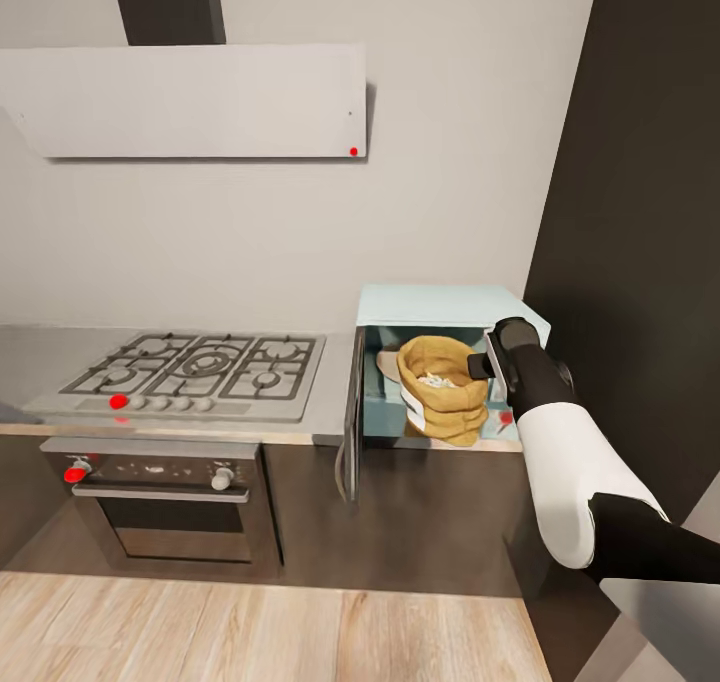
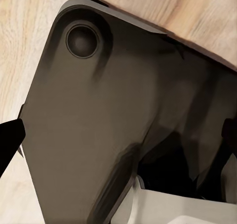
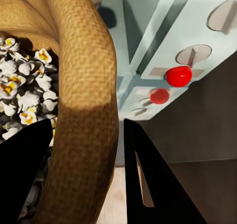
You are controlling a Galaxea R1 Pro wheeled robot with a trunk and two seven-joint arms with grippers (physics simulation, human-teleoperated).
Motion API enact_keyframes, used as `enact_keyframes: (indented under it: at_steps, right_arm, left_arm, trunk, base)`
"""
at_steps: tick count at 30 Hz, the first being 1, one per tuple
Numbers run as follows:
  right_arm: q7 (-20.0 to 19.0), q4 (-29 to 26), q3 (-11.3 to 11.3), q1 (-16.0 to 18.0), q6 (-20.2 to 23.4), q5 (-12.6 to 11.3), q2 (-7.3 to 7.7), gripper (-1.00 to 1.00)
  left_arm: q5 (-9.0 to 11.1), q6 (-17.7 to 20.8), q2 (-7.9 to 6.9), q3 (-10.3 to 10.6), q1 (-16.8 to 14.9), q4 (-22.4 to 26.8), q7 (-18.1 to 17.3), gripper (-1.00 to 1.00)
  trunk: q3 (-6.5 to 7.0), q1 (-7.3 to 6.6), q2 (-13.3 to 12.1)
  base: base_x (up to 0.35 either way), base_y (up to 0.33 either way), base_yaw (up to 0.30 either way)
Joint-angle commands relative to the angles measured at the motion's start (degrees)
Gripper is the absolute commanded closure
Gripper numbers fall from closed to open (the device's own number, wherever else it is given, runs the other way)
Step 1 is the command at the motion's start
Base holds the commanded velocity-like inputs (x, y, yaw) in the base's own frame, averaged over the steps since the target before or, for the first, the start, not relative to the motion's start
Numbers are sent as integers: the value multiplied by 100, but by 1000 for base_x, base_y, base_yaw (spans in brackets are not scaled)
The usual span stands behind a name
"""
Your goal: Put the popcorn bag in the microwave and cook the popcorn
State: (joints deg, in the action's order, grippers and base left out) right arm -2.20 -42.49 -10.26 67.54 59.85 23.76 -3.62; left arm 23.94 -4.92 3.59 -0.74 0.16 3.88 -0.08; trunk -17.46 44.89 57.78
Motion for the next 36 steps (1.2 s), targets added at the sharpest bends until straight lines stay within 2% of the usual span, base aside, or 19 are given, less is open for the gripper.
enact_keyframes:
  at_steps: [1,12,25,36]
  right_arm:
    - [-26,-8,-26,4,15,29,-7,100]
    - [-44,-252,-29,4,15,18,-7,100]
    - [-35,-204,-28,4,15,3,-10,100]
    - [-35,-205,-29,4,15,-3,-7,100]
  left_arm:
    - [23,-9,1,-5,2,8,-1,-100]
    - [23,-11,1,-5,2,8,-1,-100]
    - [23,-12,1,-5,2,8,-1,-100]
    - [23,-9,1,0,2,1,-1,-100]
  trunk:
    - [-6,1,4]
    - [-6,1,4]
    - [-6,1,4]
    - [-6,1,4]
  base:
    - [8,0,0]
    - [1,0,0]
    - [3,0,0]
    - [242,0,0]
